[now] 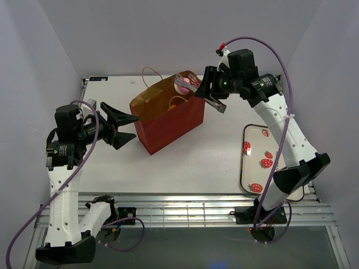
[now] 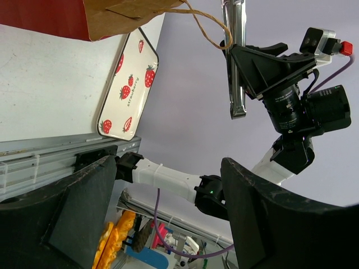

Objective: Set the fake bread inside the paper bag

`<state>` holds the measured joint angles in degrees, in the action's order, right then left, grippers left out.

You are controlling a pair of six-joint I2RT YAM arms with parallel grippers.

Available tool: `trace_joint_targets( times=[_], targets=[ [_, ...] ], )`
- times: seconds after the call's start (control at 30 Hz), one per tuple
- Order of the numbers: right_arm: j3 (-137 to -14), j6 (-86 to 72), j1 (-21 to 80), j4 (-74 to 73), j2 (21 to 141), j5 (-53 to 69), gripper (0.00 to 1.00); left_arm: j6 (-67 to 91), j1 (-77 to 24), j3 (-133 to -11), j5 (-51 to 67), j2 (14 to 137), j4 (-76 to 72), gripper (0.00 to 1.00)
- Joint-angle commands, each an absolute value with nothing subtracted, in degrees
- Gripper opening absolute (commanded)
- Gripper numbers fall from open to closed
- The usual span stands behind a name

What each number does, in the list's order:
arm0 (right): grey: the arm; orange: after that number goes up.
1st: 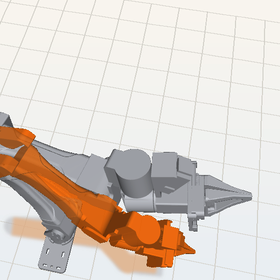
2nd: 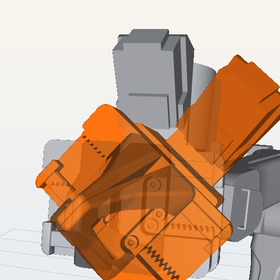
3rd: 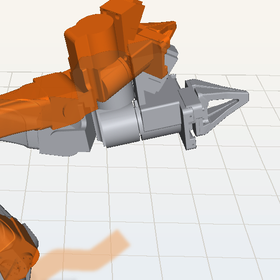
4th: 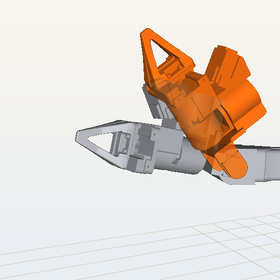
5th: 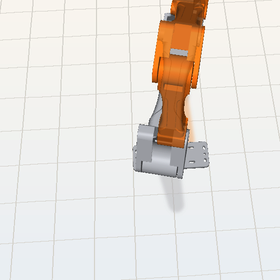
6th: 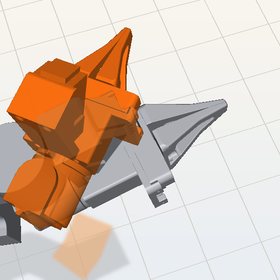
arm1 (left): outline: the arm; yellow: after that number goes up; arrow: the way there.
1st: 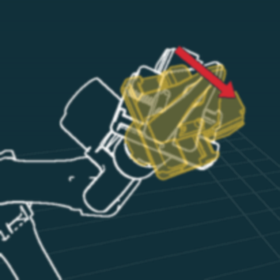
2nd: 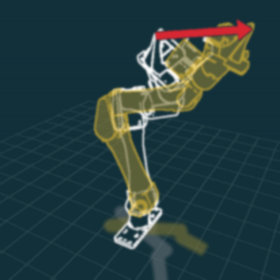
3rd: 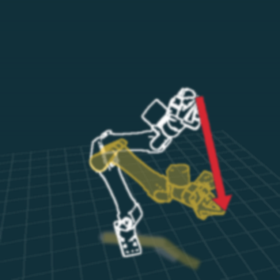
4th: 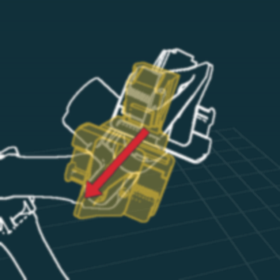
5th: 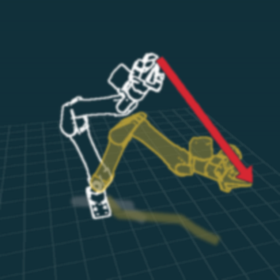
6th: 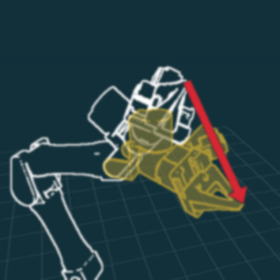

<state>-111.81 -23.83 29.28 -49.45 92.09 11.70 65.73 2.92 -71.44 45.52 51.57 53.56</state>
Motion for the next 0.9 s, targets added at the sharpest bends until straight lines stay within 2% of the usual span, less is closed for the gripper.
trace_joint_targets(
  times=[0.0, 0.87],
  targets=[
    [-111.8, -23.1, 29.5, -46.7, 90.9, 11.3, 0.57, 64.5, 3.3, -73.1, 46.2, 50.9, 53.9, 0.85],
    [-112.9, -21.0, 29.5, -46.9, 92.1, 13.6, 0.61, 64.6, 3.3, -72.2, 45.8, 51.0, 53.2, 0.85]
  ],
)
